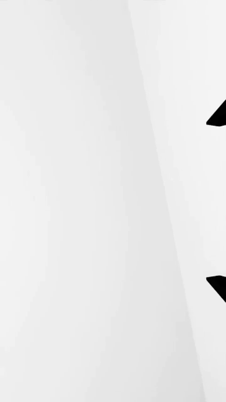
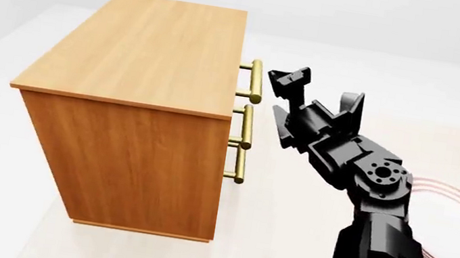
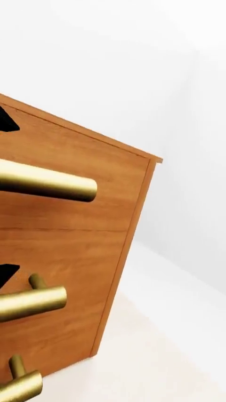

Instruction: Open the top drawer of the cabinet and put the bowl in it.

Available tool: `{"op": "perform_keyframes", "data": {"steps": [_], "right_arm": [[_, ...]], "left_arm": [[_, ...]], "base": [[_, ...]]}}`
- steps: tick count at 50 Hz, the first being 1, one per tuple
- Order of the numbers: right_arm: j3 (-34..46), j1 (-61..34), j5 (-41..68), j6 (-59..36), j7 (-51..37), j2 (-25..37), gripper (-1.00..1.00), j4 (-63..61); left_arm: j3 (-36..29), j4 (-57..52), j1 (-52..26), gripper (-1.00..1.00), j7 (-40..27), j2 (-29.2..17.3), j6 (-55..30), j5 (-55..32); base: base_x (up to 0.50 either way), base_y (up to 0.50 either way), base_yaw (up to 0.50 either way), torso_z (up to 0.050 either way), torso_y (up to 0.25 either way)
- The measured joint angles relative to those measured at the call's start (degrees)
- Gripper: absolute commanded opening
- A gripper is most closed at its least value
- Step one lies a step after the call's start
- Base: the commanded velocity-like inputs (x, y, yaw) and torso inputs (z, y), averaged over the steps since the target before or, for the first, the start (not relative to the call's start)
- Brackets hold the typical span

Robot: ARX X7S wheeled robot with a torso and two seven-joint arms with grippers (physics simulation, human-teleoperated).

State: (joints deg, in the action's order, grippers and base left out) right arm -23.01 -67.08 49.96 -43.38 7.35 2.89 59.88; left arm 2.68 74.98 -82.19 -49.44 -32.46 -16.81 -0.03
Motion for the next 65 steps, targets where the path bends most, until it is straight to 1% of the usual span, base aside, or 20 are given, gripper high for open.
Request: {"op": "perform_keyframes", "data": {"steps": [24, 38, 39, 48, 65], "right_arm": [[3.77, 0.02, 1.08, -3.05, 3.5, -1.16, 1.0, -0.46], [6.04, -0.56, 1.51, -2.98, 5.31, -1.33, 1.0, 1.19], [6.2, -0.64, 1.49, -2.87, 5.46, -1.32, -1.0, 1.42], [7.2, -0.86, 2.12, -2.04, 5.86, -1.32, -1.0, 2.04], [7.23, 0.36, 3.83, -2.76, 3.83, -0.2, -1.0, -0.05]], "left_arm": [[-0.19, 0.0, 0.18, 1.0, 0.12, -0.01, 0.23, 0.07], [-0.17, 0.01, 0.27, 1.0, 0.12, -0.02, 0.36, 0.03], [-0.17, 0.01, 0.27, 1.0, 0.12, -0.02, 0.37, 0.03], [-0.12, 0.01, 0.31, 1.0, 0.13, 0.01, 0.48, 0.02], [-0.04, 0.0, 0.3, 1.0, 0.31, 0.03, 0.52, 0.01]], "base": [[0.0, 0.0, 0.0, 0.0, 0.0], [0.0, 0.0, 0.0, 0.0, 0.0], [0.0, 0.0, 0.0, 0.0, 0.0], [0.0, 0.0, 0.0, 0.0, 0.0], [0.0, 0.0, 0.0, 0.0, 0.001]]}}
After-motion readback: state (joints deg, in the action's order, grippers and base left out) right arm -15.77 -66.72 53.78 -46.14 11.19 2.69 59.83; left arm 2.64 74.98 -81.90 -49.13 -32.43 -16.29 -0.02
